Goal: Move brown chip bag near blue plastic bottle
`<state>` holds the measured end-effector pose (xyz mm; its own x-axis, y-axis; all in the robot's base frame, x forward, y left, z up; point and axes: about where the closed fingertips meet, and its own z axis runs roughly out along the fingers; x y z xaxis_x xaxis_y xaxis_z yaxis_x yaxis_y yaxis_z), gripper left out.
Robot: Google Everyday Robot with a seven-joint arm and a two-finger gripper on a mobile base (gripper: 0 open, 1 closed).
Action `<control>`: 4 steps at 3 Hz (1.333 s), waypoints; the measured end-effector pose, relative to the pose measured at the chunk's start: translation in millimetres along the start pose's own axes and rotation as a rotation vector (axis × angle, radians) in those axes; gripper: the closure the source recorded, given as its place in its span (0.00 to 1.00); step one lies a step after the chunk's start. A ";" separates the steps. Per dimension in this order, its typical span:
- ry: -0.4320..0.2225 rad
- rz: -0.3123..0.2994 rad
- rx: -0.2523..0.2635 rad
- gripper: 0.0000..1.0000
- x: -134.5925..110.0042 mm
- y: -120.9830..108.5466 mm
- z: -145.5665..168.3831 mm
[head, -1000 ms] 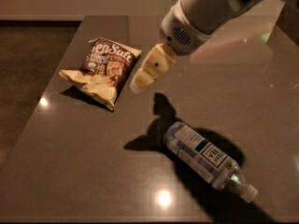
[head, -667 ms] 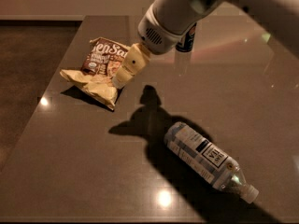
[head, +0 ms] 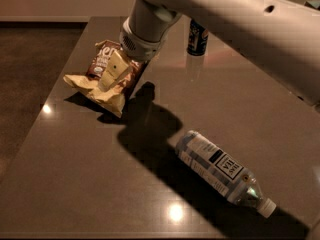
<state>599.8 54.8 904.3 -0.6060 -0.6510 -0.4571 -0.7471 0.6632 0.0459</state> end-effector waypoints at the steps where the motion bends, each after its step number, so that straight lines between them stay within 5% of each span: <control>1: 0.015 0.052 0.017 0.00 -7.9 1.1 18.1; 2: 0.054 0.073 -0.015 0.03 -10.8 14.3 42.8; 4: 0.087 0.035 -0.033 0.48 -11.3 32.1 53.5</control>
Offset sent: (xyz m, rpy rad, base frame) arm 0.0102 0.0437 -0.0476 -0.0026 0.1172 -0.0746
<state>597.3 103.2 863.3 -0.6519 -0.6586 -0.3758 -0.7330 0.6742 0.0900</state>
